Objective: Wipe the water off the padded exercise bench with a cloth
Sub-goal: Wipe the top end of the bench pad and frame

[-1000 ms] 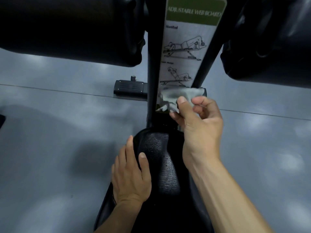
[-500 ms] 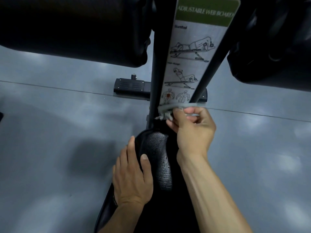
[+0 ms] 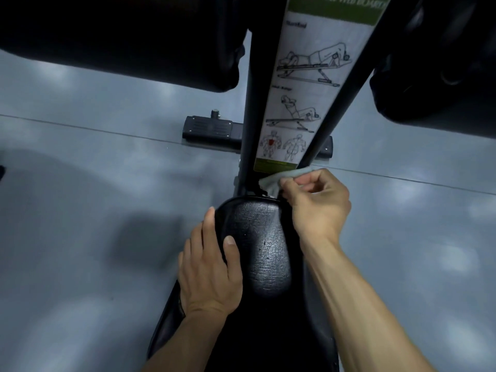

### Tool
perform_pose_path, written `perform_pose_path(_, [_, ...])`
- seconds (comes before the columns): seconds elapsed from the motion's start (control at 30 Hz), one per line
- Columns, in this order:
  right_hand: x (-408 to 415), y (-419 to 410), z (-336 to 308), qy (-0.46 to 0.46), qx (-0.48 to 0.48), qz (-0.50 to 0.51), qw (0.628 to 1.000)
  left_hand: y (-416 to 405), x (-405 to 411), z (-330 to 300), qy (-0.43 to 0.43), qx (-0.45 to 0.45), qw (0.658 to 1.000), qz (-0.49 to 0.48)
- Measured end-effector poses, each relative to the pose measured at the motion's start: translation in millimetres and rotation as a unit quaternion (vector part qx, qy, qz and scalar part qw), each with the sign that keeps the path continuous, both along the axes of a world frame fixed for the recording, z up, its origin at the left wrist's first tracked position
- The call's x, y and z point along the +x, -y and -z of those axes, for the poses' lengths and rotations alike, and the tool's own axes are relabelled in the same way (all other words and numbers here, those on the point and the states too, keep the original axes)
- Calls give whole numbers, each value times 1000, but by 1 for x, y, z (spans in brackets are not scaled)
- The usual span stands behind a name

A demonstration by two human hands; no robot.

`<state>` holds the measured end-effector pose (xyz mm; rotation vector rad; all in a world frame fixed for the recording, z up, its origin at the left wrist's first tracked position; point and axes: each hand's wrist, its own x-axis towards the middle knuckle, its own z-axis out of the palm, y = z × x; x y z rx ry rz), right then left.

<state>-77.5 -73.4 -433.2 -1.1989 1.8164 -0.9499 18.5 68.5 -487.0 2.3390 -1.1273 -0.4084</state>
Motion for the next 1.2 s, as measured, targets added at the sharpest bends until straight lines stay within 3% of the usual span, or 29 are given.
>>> perform_pose_path(0.17, [-3,6,-6,-43,23,-19,999,-1,0,-1,-2,1,1000,0])
perform_pose_path(0.33, [11,6,-35,-2,-109,-56,992,0,0,1,4,-4,1000,0])
perform_pose_path(0.4, [10,4,-35,-24,-146,-81,986,0,0,0,4,-3,1000,-1])
perform_pose_path(0.6, [-25,7,-1,-87,-32,-54,994,0,0,1,5,-5,1000,-3])
perform_pose_path(0.67, [-21,6,-14,-55,-70,-75,993,0,0,1,6,-3,1000,-3])
perform_pose_path(0.77, [-6,-7,-44,16,-135,-189,973,-1,0,2,10,6,1000,-4])
perform_pose_path(0.83, [-1,-19,-49,100,-93,-248,959,0,1,2,10,8,1000,-2])
perform_pose_path(1.0, [-7,-29,-17,221,164,-251,928,-1,2,4,10,1,1000,6])
perform_pose_path(1.2, [-17,-40,-14,298,204,-257,896,-3,3,4,-1,-10,1000,-4])
